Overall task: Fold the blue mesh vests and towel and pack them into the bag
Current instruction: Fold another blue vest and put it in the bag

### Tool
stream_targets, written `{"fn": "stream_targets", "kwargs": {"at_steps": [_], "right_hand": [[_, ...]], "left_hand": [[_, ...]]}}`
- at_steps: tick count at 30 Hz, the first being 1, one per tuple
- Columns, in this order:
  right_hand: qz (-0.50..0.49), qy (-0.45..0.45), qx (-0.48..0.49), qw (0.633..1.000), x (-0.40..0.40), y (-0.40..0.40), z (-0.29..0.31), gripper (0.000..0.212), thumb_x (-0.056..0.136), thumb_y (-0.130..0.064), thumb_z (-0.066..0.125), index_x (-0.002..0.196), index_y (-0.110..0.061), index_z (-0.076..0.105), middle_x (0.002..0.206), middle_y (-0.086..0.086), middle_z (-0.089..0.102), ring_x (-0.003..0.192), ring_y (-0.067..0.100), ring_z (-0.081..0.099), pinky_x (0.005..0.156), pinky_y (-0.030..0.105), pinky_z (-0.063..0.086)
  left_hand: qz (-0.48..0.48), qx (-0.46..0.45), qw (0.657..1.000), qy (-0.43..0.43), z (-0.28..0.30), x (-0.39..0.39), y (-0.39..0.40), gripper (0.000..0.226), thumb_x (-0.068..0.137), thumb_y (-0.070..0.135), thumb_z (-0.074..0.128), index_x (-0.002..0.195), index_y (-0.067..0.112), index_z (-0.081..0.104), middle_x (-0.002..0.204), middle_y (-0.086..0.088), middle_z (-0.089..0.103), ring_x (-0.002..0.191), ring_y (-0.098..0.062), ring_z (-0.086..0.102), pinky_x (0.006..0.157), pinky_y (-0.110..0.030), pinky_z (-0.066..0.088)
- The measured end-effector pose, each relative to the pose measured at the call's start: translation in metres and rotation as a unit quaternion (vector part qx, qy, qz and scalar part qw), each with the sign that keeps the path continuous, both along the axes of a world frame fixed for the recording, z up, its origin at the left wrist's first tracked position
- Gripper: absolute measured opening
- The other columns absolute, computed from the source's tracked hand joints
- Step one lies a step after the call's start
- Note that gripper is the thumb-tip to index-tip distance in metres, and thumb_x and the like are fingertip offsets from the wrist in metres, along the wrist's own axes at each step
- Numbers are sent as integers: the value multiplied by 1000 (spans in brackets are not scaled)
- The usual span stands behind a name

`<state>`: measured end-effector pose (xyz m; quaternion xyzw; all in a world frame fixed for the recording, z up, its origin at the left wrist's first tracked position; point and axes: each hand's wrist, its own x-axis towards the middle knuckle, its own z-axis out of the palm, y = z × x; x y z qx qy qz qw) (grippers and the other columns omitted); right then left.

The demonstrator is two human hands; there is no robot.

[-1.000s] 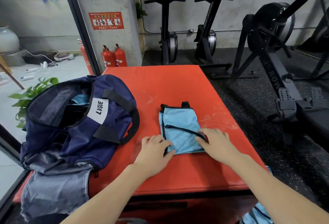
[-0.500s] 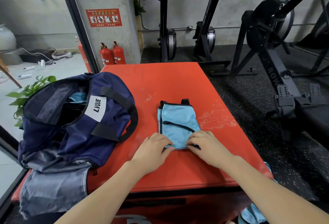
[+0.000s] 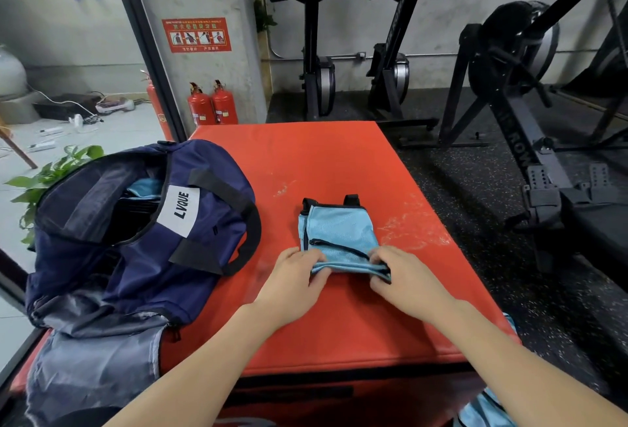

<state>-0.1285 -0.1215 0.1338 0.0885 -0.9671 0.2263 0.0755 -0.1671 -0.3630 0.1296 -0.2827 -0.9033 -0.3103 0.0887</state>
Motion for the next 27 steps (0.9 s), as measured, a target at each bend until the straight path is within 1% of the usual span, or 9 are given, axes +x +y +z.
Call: {"fn": "stream_targets", "kwargs": {"at_steps": [3,6,9,11,14,17,19,22,27], "right_hand": [[-32,-6,-100,994,2,4,13,15,71,-40,55,83,-31,53,66,-9,59,61,9,53,62,33,44],[-33,-6,-208,978,3,4,22,4,75,-24,59,75,-26,55,61,-2,52,57,5,41,57,29,36],[-59,-16,-240,969,0,2,25,17,81,-10,62,76,-26,61,59,-11,52,55,3,40,54,19,32],[-83,-21,-243,966,-5,1,21,15,82,-14,64,81,-29,64,62,-13,60,55,4,46,56,20,38],[-104,-38,-246,963,-12,0,12,9,88,-23,68,92,-31,65,80,-10,70,70,6,60,67,24,47],[-109,-23,-226,968,-17,-1,5,7,90,-30,69,94,-33,64,87,-12,68,70,2,60,64,18,45],[-121,-6,-191,974,-21,-1,1,3,90,-37,67,91,-35,64,85,-14,66,69,5,58,65,26,48],[-153,-16,-112,982,-25,0,-2,13,91,-50,60,90,-37,64,88,-14,61,80,10,58,72,35,49],[-170,-54,-88,980,-30,1,-3,21,92,-57,56,94,-38,65,93,-13,61,90,15,59,78,36,48]], "left_hand": [[19,42,999,-27,8,4,2,12,97,41,56,98,29,57,63,8,54,67,-10,46,66,-29,38],[58,99,993,-37,15,8,7,9,94,42,60,96,33,60,56,11,52,54,-11,46,59,-29,42],[70,150,985,-53,17,10,13,6,93,36,64,92,31,62,62,10,57,57,-9,50,60,-28,43],[88,164,980,-71,16,7,15,4,91,34,66,90,32,63,64,10,59,58,-7,50,60,-26,43],[129,129,979,-88,14,0,16,6,89,35,66,91,38,61,70,16,62,68,-5,57,67,-30,49],[167,76,980,-81,14,-2,17,6,91,38,63,95,39,60,85,20,63,81,-4,57,76,-32,49],[184,54,979,-71,13,-3,17,6,92,39,60,99,39,59,94,20,60,86,-5,55,77,-31,46],[197,32,978,-59,9,-8,17,10,93,37,61,103,36,61,98,18,55,94,-7,52,75,-30,43],[132,2,990,49,0,-21,18,16,89,20,67,102,29,70,106,16,59,106,-11,46,86,-31,37]]}}
